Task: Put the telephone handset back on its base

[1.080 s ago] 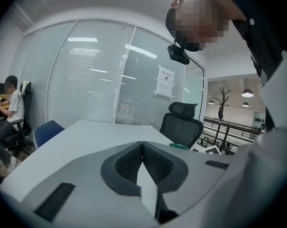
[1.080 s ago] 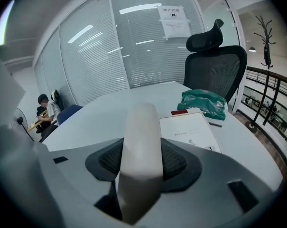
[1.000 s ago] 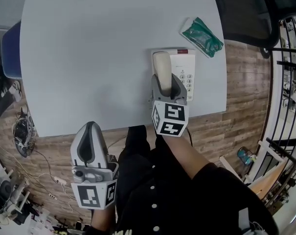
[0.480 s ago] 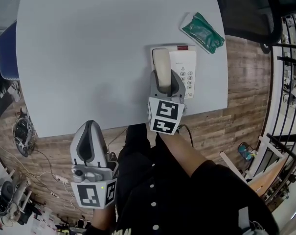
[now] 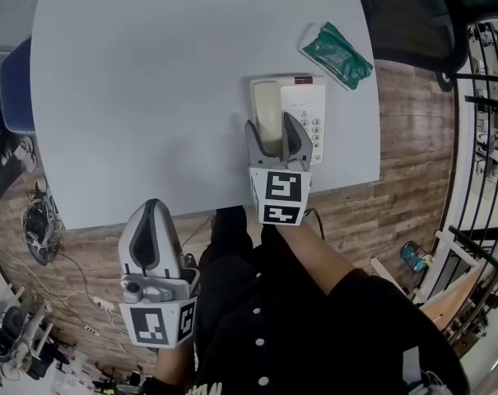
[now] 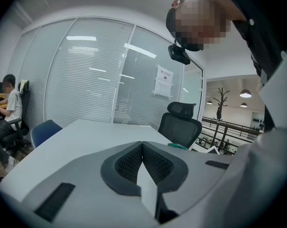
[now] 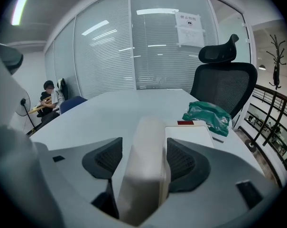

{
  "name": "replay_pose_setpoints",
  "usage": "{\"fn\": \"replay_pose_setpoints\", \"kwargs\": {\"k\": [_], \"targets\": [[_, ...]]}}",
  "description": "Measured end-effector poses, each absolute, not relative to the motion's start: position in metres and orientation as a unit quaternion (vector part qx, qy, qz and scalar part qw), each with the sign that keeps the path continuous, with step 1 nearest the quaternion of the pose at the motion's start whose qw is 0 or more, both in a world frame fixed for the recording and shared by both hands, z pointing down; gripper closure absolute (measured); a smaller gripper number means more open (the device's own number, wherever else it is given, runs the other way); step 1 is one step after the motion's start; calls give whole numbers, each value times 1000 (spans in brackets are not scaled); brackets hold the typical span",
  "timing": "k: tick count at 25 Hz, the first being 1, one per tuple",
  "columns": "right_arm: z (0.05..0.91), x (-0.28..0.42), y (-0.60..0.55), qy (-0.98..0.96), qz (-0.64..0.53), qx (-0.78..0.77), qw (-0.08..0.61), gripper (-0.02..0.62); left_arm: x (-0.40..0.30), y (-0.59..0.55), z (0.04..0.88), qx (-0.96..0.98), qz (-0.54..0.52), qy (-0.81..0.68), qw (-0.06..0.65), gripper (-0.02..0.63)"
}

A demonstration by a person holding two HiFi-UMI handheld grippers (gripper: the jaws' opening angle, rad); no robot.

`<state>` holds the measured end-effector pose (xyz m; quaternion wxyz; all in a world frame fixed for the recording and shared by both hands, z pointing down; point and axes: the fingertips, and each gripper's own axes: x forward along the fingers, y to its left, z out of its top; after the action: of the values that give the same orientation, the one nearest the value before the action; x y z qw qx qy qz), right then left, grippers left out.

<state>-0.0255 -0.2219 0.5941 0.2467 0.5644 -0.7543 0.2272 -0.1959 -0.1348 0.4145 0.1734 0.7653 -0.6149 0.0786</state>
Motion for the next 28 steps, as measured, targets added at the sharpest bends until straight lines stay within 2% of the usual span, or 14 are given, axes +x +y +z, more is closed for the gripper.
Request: {"fn": "replay_pose_setpoints", "kwargs": {"k": [7, 10, 13, 17, 28], "targets": [[544, -14, -218, -813, 171, 514, 214, 318, -192, -136, 393, 770, 62, -619, 145, 591], [515, -7, -214, -842, 160, 481, 184, 440, -190, -135, 381, 771, 55, -621, 130, 591], [484, 2, -213, -856, 163, 464, 159, 528, -187, -135, 368, 775, 48, -620, 114, 591], [439, 14, -215, -873, 141, 452, 114, 555, -182, -137, 351, 779, 38, -619, 91, 591], [329, 58, -209, -876, 73, 477, 22, 561, -182, -136, 304, 780, 5, -625, 39, 591]]}}
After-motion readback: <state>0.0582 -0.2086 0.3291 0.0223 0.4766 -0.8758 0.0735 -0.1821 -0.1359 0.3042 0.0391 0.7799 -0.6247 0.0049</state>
